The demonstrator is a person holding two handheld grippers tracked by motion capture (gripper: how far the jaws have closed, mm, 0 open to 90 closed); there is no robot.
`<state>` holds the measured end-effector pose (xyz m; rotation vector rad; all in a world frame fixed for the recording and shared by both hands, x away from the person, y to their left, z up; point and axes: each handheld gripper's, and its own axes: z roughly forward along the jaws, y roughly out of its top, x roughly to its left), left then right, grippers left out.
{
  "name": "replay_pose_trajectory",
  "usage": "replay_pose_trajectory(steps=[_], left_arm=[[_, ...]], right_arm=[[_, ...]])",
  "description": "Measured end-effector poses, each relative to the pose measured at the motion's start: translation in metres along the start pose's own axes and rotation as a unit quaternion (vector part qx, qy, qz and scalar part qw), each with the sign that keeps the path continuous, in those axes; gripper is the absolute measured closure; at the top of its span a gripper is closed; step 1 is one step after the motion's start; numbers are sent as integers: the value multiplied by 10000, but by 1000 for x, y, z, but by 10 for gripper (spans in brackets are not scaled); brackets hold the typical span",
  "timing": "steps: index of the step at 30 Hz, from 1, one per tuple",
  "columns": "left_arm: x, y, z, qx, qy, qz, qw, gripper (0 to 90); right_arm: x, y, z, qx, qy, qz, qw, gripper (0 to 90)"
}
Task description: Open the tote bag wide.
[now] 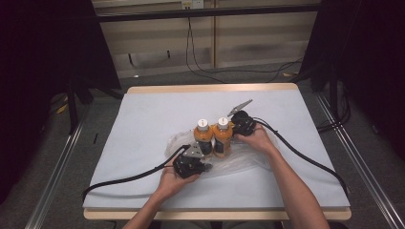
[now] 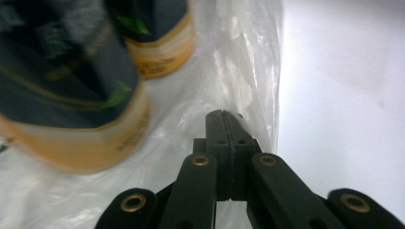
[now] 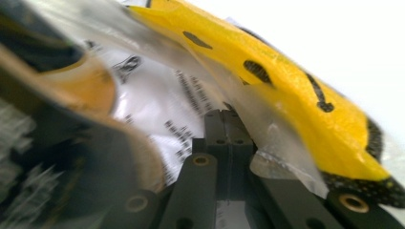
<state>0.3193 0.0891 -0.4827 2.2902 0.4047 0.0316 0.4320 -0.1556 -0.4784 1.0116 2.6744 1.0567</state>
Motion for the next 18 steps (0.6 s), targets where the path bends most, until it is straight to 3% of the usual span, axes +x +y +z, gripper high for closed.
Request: replay_pose_trajectory(steps=[5,7,11,12,16,18], left_arm=[[-7,-2,-1,31,-200,83,9998,900],[-10,-2,-3,96,-205,202,9995,900],[-15,-2,-5,176,-258,328,9990,900],[-16,-4,-4,74,-288,286,9991,900],[-17,-3,-6,153,-306,373,9987,900],[-17,-3,-7,204,-266,428,9985,900]], right_arm=[[-1,8,6,-5,-287,-34,9996,900],[-2,10,8,-38,-407,43,9992,900],[-1,16,13,-51,-663,-22,9978,900],[-1,17,14,-48,-683,-34,9976,900],[1,22,18,-25,-761,-96,9971,900],[-1,24,21,-60,-778,-18,9969,900]])
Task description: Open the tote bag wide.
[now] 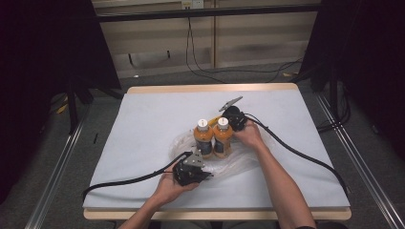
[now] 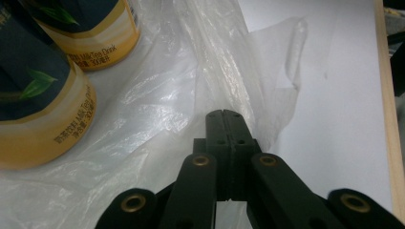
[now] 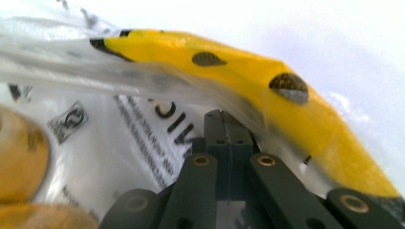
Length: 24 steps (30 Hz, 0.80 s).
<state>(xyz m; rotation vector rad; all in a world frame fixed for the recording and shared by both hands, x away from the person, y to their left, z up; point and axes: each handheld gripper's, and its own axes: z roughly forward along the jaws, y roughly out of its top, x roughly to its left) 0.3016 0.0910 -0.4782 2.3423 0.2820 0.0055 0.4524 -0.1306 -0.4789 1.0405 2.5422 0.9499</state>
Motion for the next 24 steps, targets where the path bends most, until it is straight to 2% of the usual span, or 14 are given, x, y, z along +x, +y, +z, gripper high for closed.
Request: replay_pose_trajectory(steps=[3,4,5,8,10,11,12,14,15,16,18,19,20,24], left_arm=[[0,0,-3,137,107,87,9998,900],[2,0,-5,187,90,117,9997,900],[2,-2,-4,93,57,51,9999,900],[3,-2,-4,86,14,85,9999,900],[3,-2,-5,110,-26,99,9999,900],[3,-2,-5,135,-65,89,9998,900],[1,-3,-4,77,-39,133,9999,900],[-1,-2,-3,47,-155,110,9998,900],[-1,-2,-3,37,-129,117,9998,900],[-1,-2,-5,187,-84,96,9997,900],[1,-3,-3,46,-72,60,9999,900],[2,-2,-4,96,-58,25,9999,900],[3,-3,-3,5,-84,15,10000,900],[8,-3,-3,-55,-3,-109,9999,900]], right_arm=[[-6,4,5,-65,67,132,9999,900],[-8,6,6,-18,6,149,9999,900],[-10,8,7,1,-54,132,9999,900],[-11,13,10,58,-161,199,9997,900],[-12,13,12,-12,-198,226,9995,900],[-11,13,13,-42,-234,372,9990,900],[-11,13,14,-84,-270,413,9987,900],[-10,14,15,-106,-358,475,9982,900],[-9,14,16,-114,-413,472,9980,900],[-9,14,16,-131,-417,477,9979,900],[-8,14,15,-119,-437,480,9978,900],[-8,14,15,-100,-432,475,9979,900],[-8,13,14,-108,-360,471,9982,900],[-8,12,11,-68,-138,457,9988,900]])
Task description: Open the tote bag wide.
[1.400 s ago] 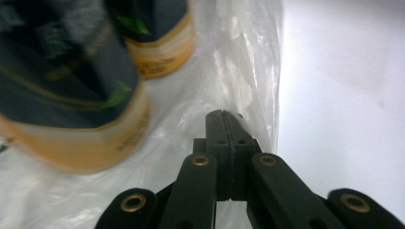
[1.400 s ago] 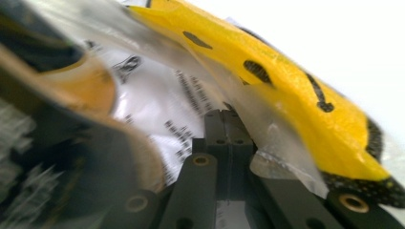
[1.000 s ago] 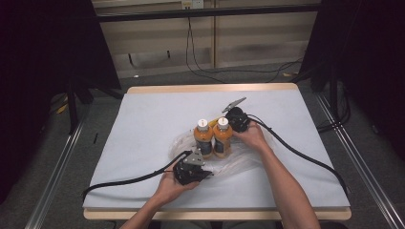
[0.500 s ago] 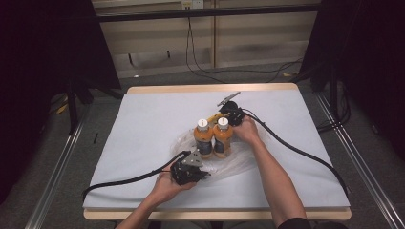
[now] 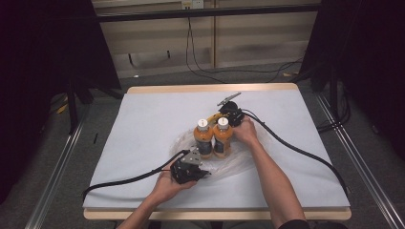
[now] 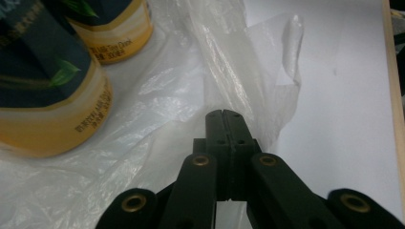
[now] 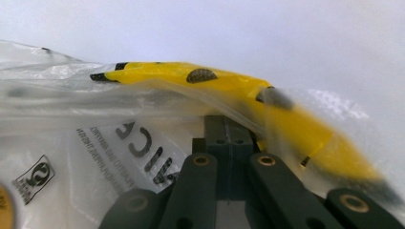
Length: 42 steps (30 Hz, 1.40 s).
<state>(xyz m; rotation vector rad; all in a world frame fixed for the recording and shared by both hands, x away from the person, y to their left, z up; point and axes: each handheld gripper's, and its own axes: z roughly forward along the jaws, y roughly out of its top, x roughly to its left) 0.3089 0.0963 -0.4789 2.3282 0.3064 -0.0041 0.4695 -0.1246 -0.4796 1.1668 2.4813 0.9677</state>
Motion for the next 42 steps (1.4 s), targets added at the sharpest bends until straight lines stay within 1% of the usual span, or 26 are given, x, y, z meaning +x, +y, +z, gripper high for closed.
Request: replay_pose_trajectory(steps=[3,4,6,8,9,10,11,12,13,14,15,16,17,18,23,24,25,28,31,32,34,35,36,37,39,42], left_arm=[[2,2,-2,73,82,-31,9999,900],[2,1,-1,-70,87,-88,9999,900],[5,3,-4,12,120,-70,9999,900],[5,4,-5,-46,131,-106,9998,900],[6,3,-5,-138,112,-140,9997,900],[6,4,-7,-101,150,-141,9997,900],[7,3,-6,-272,141,-184,9994,900],[8,4,-8,-200,158,-165,9995,900],[9,4,-9,-201,166,-166,9995,900],[9,4,-9,-281,184,-225,9992,900],[10,4,-10,-272,200,-225,9992,900],[12,4,-12,-338,205,-283,9988,900],[12,4,-13,-327,227,-307,9987,900],[13,3,-14,-431,224,-324,9983,900],[21,-1,-25,-543,379,-485,9966,900],[22,-2,-26,-569,453,-536,9959,900],[23,-3,-27,-633,469,-540,9954,900],[26,-5,-33,-674,559,-597,9944,899],[27,-5,-39,-787,610,-632,9930,863],[26,-4,-40,-885,628,-680,9918,860],[26,-4,-44,-918,663,-654,9914,833],[26,-4,-46,-993,671,-691,9904,821],[27,-4,-48,-973,686,-663,9907,799],[26,-4,-49,-1016,722,-700,9897,771],[24,-4,-54,-988,816,-659,9896,699],[21,-4,-61,-1103,908,-616,9878,590]], right_arm=[[0,2,-6,-154,140,-9,9998,900],[0,3,-9,-178,153,-11,9997,900],[0,4,-16,-215,185,-1,9996,900],[-2,3,-21,-263,197,46,9995,900],[-2,3,-24,-253,229,47,9994,900],[-2,2,-27,-291,271,-2,9992,900],[-1,2,-30,-297,279,-27,9992,900],[0,1,-32,-294,279,-40,9992,900],[0,1,-35,-297,235,-131,9992,900],[1,1,-37,-265,183,-127,9994,900],[0,1,-40,-279,193,-126,9993,900],[0,1,-43,-333,198,-118,9992,900],[1,1,-47,-374,223,-132,9990,900],[1,1,-49,-424,223,-154,9987,900],[2,-1,-67,-582,195,-302,9977,900],[2,-2,-71,-629,197,-286,9974,900],[2,-4,-75,-681,180,-285,9971,900],[3,-11,-84,-780,160,-337,9963,900],[3,-19,-97,-961,140,-340,9947,900],[3,-21,-99,-989,125,-362,9944,900],[5,-26,-108,-1057,118,-359,9937,900],[5,-29,-111,-1088,106,-388,9932,900],[5,-32,-115,-1128,123,-393,9928,900],[6,-36,-119,-1164,145,-363,9924,900],[6,-42,-126,-1242,142,-351,9915,897],[7,-52,-136,-1430,224,-323,9889,775]])
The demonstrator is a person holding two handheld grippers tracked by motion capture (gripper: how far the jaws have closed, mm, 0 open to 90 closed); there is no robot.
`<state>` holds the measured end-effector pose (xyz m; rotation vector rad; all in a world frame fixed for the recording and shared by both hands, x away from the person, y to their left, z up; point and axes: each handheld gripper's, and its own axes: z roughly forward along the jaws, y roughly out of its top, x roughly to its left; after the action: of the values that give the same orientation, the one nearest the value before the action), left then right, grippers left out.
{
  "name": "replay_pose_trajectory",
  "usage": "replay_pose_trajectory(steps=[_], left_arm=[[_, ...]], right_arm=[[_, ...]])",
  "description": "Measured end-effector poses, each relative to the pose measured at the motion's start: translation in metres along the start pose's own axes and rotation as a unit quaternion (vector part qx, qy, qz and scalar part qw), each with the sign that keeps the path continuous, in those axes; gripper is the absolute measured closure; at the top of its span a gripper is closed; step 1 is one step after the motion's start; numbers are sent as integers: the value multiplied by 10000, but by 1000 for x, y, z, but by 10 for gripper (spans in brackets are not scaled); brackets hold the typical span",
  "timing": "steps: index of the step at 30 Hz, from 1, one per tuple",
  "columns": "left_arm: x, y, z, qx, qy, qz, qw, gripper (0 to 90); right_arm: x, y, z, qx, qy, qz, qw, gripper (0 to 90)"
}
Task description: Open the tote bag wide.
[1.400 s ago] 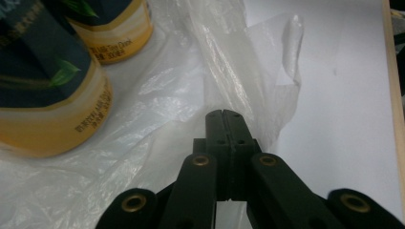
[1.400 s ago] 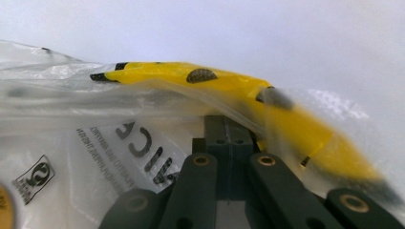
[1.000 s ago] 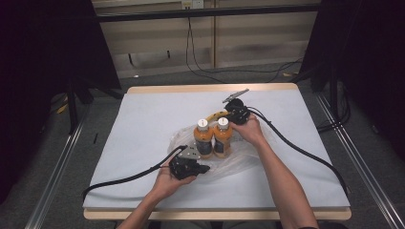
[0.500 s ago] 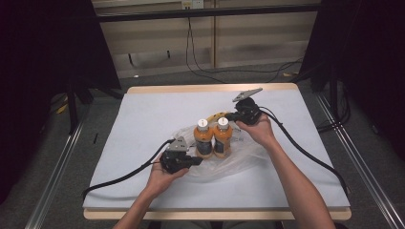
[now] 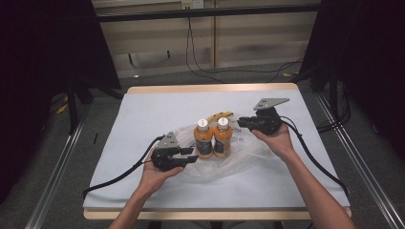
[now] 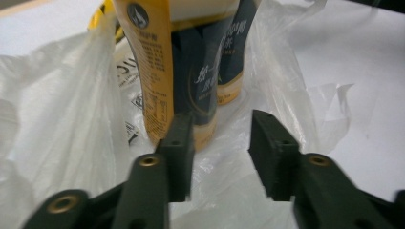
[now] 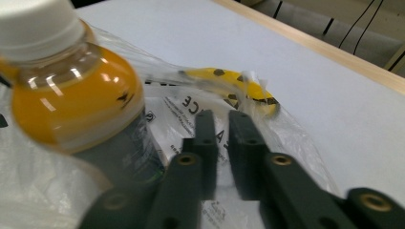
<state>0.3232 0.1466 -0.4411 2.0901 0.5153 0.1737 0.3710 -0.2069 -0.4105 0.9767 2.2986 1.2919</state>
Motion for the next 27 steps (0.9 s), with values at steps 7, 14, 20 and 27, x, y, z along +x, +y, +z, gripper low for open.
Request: replay_pose_trajectory(steps=[7,14,20,27], left_arm=[[-5,-4,-22,-145,363,130,9992,333],[-5,-10,-42,-306,434,-70,9986,176],[-1,-17,-68,-345,731,-147,9966,106],[4,-33,-99,-319,1191,-327,9918,81]], right_arm=[[7,-12,-31,-409,-70,73,9991,445],[14,-21,-58,-610,-269,269,9974,188],[22,-32,-79,-673,-413,303,9964,125],[32,-56,-106,-616,-697,373,9950,102]])
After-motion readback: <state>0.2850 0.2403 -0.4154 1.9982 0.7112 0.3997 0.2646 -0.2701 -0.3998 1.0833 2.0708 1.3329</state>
